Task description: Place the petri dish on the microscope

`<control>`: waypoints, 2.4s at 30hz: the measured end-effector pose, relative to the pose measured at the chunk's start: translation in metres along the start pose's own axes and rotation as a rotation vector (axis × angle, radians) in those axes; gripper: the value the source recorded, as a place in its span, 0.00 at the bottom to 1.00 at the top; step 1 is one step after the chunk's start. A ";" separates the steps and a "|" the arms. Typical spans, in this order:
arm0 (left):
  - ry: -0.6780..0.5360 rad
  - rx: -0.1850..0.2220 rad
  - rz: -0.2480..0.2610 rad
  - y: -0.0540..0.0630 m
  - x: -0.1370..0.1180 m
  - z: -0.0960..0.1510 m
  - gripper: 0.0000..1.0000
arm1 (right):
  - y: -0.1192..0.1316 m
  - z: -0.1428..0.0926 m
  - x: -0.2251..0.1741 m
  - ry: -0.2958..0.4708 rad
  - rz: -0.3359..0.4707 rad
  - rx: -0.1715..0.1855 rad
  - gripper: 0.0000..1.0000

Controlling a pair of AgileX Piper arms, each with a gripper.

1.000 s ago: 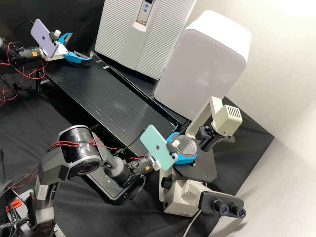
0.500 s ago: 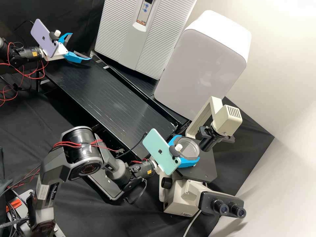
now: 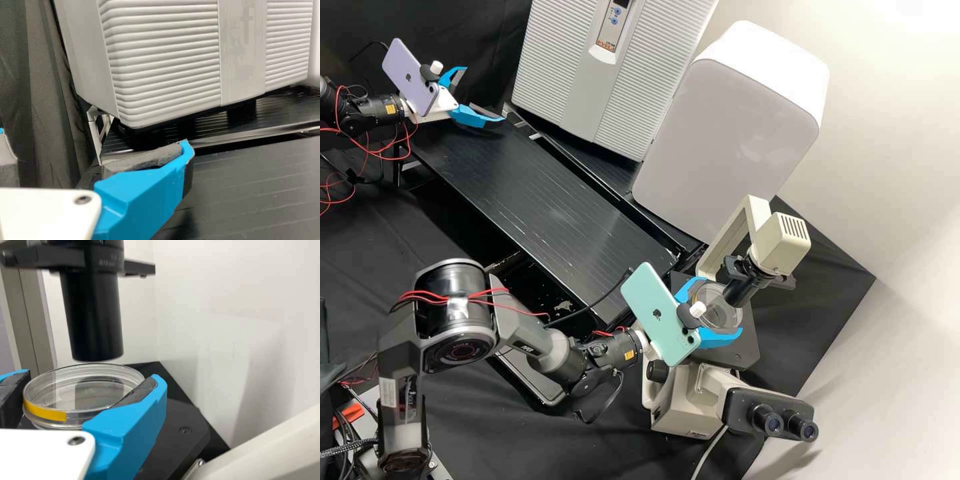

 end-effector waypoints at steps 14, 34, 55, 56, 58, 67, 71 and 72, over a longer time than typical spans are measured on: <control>0.000 0.000 0.000 0.000 0.000 0.000 1.00 | -0.024 -0.001 0.014 -0.004 -0.073 -0.038 0.00; 0.000 0.000 0.000 0.000 0.000 0.000 1.00 | -0.038 0.018 0.022 -0.054 -0.079 -0.056 0.00; 0.000 0.000 0.000 0.000 0.000 0.000 1.00 | -0.035 0.021 0.022 -0.067 -0.061 -0.069 1.00; 0.000 0.000 0.000 0.000 0.000 0.000 1.00 | -0.034 0.021 0.022 -0.068 -0.060 -0.067 1.00; 0.000 0.000 0.000 0.000 0.000 0.000 1.00 | -0.035 0.022 0.020 -0.072 -0.063 -0.071 1.00; 0.000 0.000 0.000 0.000 0.000 0.000 1.00 | -0.032 0.017 0.009 -0.067 -0.051 -0.071 1.00; 0.000 0.000 0.000 0.000 0.000 0.000 1.00 | -0.027 0.017 0.002 -0.072 -0.043 -0.067 1.00; 0.000 0.000 0.000 0.000 0.000 0.000 1.00 | -0.025 0.016 -0.001 -0.073 -0.039 -0.066 1.00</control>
